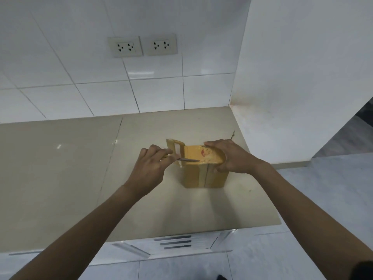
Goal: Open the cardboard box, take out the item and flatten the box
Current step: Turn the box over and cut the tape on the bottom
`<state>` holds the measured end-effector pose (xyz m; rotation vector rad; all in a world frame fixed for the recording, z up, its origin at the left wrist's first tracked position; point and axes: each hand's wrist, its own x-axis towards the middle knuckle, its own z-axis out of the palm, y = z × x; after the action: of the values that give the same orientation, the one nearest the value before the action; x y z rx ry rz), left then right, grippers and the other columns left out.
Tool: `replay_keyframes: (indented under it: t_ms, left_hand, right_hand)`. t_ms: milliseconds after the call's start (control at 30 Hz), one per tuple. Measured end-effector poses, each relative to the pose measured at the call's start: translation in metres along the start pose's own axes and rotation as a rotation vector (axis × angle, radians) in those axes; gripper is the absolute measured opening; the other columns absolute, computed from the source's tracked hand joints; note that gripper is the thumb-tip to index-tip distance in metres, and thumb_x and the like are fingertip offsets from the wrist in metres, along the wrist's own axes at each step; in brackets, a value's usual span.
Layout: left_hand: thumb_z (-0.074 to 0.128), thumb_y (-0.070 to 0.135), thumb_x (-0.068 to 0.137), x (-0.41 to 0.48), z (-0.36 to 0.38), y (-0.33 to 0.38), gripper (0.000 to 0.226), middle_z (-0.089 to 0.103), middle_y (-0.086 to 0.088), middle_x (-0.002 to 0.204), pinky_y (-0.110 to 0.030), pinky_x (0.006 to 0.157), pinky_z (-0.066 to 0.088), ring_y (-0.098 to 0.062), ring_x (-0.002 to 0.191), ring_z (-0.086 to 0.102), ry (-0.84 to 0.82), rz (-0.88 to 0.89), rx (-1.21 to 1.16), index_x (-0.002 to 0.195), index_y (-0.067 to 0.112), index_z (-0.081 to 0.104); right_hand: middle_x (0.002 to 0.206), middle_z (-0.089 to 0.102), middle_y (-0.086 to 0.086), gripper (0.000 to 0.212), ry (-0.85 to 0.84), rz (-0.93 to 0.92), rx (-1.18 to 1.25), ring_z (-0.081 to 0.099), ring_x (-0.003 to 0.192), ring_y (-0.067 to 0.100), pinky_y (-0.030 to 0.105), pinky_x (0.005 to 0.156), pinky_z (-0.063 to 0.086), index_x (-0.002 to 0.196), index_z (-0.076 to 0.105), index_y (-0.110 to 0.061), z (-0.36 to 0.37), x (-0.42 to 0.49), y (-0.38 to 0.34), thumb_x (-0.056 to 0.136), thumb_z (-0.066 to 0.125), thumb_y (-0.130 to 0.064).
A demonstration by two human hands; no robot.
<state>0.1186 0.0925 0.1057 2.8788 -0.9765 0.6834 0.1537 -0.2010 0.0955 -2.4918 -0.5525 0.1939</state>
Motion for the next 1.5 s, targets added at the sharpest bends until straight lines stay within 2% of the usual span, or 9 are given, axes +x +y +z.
replay_keyframes:
  t_ms: [233, 467, 667, 800, 867, 967, 1167, 1367, 1500]
  left_hand:
    - [0.067, -0.010, 0.073, -0.002, 0.005, 0.013, 0.050, 0.070, -0.004, 0.105, -0.037, 0.063, 0.040, -0.031, 0.086, 0.060, 0.022, -0.006, -0.132, 0.115, 0.017, 0.068]
    - [0.058, -0.004, 0.082, 0.012, 0.017, 0.034, 0.027, 0.063, -0.006, 0.106, -0.035, 0.068, 0.040, -0.028, 0.090, 0.054, -0.022, -0.048, -0.114, 0.103, 0.014, 0.060]
    - [0.064, -0.010, 0.076, 0.008, 0.020, 0.035, 0.034, 0.065, -0.007, 0.106, -0.037, 0.064, 0.041, -0.030, 0.087, 0.054, -0.013, -0.115, -0.142, 0.102, 0.012, 0.062]
    - [0.065, -0.011, 0.070, 0.022, 0.011, 0.041, 0.042, 0.064, -0.009, 0.107, -0.040, 0.066, 0.045, -0.033, 0.087, 0.056, -0.058, -0.128, -0.088, 0.103, 0.014, 0.062]
    - [0.059, -0.010, 0.073, 0.035, 0.007, 0.039, 0.041, 0.062, -0.009, 0.110, -0.041, 0.070, 0.044, -0.034, 0.090, 0.054, -0.094, -0.071, -0.061, 0.105, 0.015, 0.059]
    - [0.048, -0.009, 0.079, 0.043, 0.010, 0.037, 0.042, 0.057, -0.005, 0.118, -0.038, 0.077, 0.039, -0.030, 0.095, 0.047, -0.168, -0.134, -0.131, 0.113, 0.015, 0.055]
    - [0.065, -0.011, 0.072, 0.027, 0.007, 0.038, 0.040, 0.065, -0.012, 0.112, -0.040, 0.068, 0.046, -0.036, 0.087, 0.056, -0.053, 0.003, -0.058, 0.105, 0.010, 0.063]
    - [0.049, 0.002, 0.081, 0.056, -0.009, 0.050, 0.034, 0.065, -0.009, 0.115, -0.040, 0.070, 0.045, -0.034, 0.091, 0.056, 0.075, 0.087, -0.069, 0.112, 0.010, 0.060]
    - [0.064, -0.003, 0.081, 0.035, 0.003, 0.049, 0.037, 0.064, -0.010, 0.118, -0.039, 0.080, 0.047, -0.033, 0.099, 0.055, 0.149, -0.086, -0.160, 0.116, 0.009, 0.060]
  right_hand:
    - [0.138, 0.047, -0.002, 0.094, -0.020, 0.002, 0.032, 0.033, 0.122, 0.015, 0.026, 0.101, 0.026, 0.143, 0.037, -0.031, 0.009, 0.000, 0.002, 0.062, 0.085, -0.026]
    - [0.138, 0.045, -0.003, 0.095, -0.031, 0.026, 0.017, 0.032, 0.123, 0.018, 0.027, 0.101, 0.028, 0.144, 0.035, -0.032, 0.012, 0.001, 0.003, 0.064, 0.085, -0.028]
    - [0.139, 0.045, -0.001, 0.094, -0.048, 0.040, 0.002, 0.032, 0.123, 0.018, 0.024, 0.098, 0.026, 0.146, 0.033, -0.030, 0.010, 0.003, 0.001, 0.066, 0.084, -0.027]
    - [0.142, 0.044, 0.002, 0.094, -0.054, 0.063, -0.023, 0.034, 0.126, 0.024, 0.032, 0.107, 0.028, 0.146, 0.033, -0.029, 0.008, 0.004, 0.001, 0.067, 0.083, -0.027]
    - [0.142, 0.045, 0.001, 0.094, -0.057, 0.085, -0.017, 0.036, 0.126, 0.025, 0.037, 0.109, 0.030, 0.146, 0.033, -0.030, 0.005, 0.002, 0.004, 0.066, 0.084, -0.029]
    - [0.141, 0.045, 0.001, 0.094, -0.063, 0.100, -0.015, 0.036, 0.125, 0.025, 0.035, 0.106, 0.030, 0.146, 0.033, -0.030, 0.003, 0.000, 0.005, 0.066, 0.083, -0.032]
    - [0.140, 0.046, 0.002, 0.093, -0.066, 0.078, -0.015, 0.035, 0.124, 0.025, 0.030, 0.105, 0.029, 0.146, 0.035, -0.028, 0.008, -0.002, 0.003, 0.066, 0.083, -0.025]
    - [0.131, 0.054, 0.005, 0.088, -0.030, 0.016, 0.046, 0.047, 0.119, 0.024, 0.033, 0.101, 0.039, 0.140, 0.045, -0.024, 0.005, 0.001, -0.009, 0.060, 0.082, -0.014]
    - [0.152, 0.031, 0.004, 0.090, 0.008, 0.066, -0.049, 0.021, 0.140, 0.023, 0.036, 0.110, 0.026, 0.143, 0.040, -0.028, 0.005, -0.005, -0.009, 0.063, 0.081, -0.025]
